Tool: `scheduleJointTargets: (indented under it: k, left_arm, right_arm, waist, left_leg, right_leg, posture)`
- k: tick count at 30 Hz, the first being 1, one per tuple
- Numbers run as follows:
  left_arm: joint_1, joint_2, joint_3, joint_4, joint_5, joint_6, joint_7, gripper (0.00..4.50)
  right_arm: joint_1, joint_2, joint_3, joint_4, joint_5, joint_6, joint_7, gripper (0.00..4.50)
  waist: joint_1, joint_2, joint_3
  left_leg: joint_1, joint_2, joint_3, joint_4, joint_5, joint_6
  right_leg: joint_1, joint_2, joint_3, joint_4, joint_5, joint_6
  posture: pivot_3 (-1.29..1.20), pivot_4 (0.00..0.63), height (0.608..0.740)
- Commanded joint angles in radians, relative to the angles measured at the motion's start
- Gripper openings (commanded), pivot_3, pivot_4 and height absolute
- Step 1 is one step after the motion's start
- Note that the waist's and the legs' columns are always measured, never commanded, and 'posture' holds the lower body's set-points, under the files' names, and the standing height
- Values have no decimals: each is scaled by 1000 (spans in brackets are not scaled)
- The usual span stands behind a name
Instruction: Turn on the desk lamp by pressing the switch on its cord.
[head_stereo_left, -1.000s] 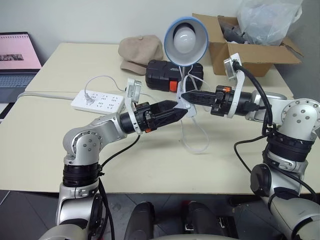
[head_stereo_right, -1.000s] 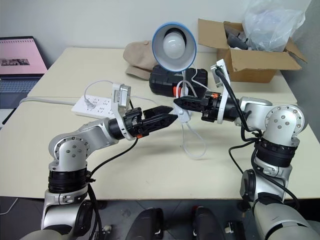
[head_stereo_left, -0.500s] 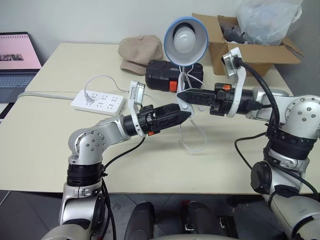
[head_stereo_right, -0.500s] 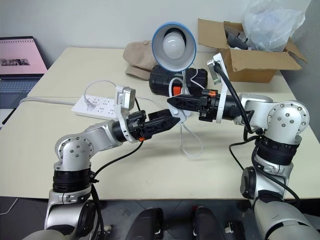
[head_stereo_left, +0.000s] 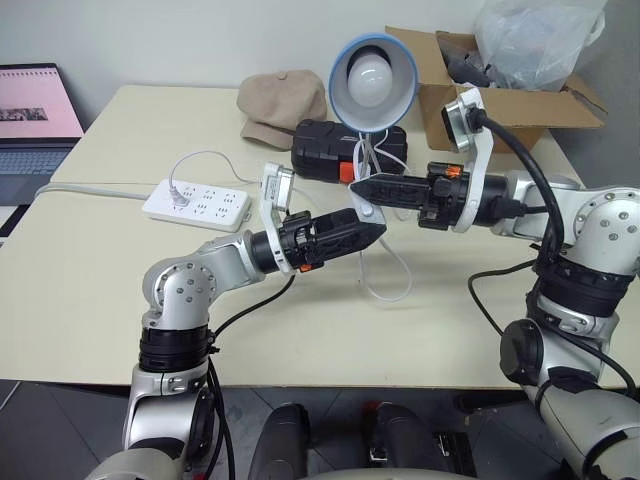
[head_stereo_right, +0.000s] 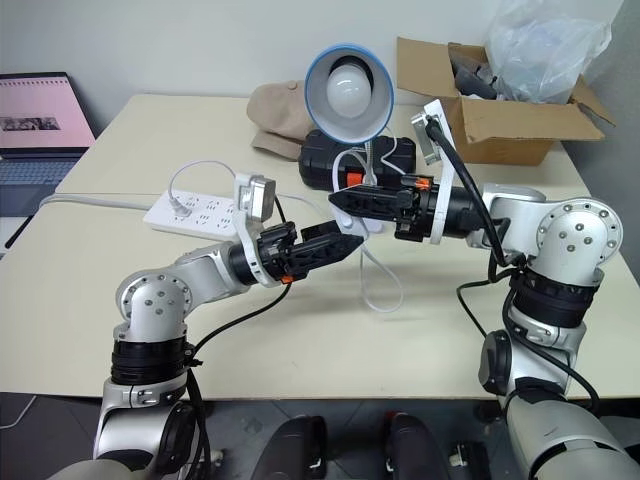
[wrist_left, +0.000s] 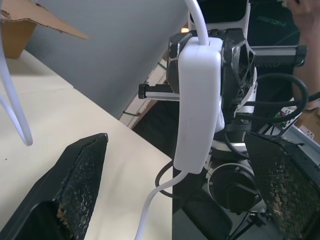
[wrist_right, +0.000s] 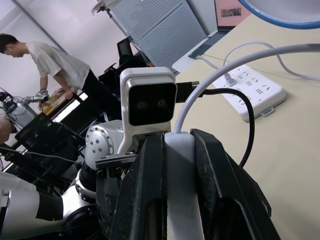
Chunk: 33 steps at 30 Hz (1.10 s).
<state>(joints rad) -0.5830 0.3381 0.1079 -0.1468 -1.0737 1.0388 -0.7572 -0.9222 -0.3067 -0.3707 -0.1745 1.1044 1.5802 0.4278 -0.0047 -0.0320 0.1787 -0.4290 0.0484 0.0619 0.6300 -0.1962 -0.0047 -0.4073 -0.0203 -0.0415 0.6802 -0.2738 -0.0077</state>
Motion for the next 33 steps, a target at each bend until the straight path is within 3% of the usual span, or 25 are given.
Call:
scheduleJointTargets:
  k: [1, 21, 33]
  left_arm:
    - [-21, 4, 25, -5, -39, 3, -12, 4500]
    - [-25, -15, 41, 16, -112, 40, 18, 4500]
    - [-32, -28, 43, 43, -123, 23, 17, 2263]
  right_arm:
    - [-10, -10, -22, -7, 42, -13, -11, 400]
    - [-18, -24, -4, 9, 64, -18, -35, 400]
    - [4, -40, 11, 3, 77, -33, -32, 400]
  waist:
    - [0, 0, 0]
    - [0, 0, 0]
    - [0, 0, 0]
  left_leg:
    - [0, 0, 0, 0, 0, 0]
    - [0, 0, 0, 0, 0, 0]
    - [-1, 0, 0, 0, 0, 0]
  right_leg:
    - [0, 0, 0, 0, 0, 0]
    - [0, 0, 0, 0, 0, 0]
    - [0, 0, 0, -1, 0, 0]
  posture:
    - [0, 150, 740]
    - [0, 150, 740]
    - [0, 150, 740]
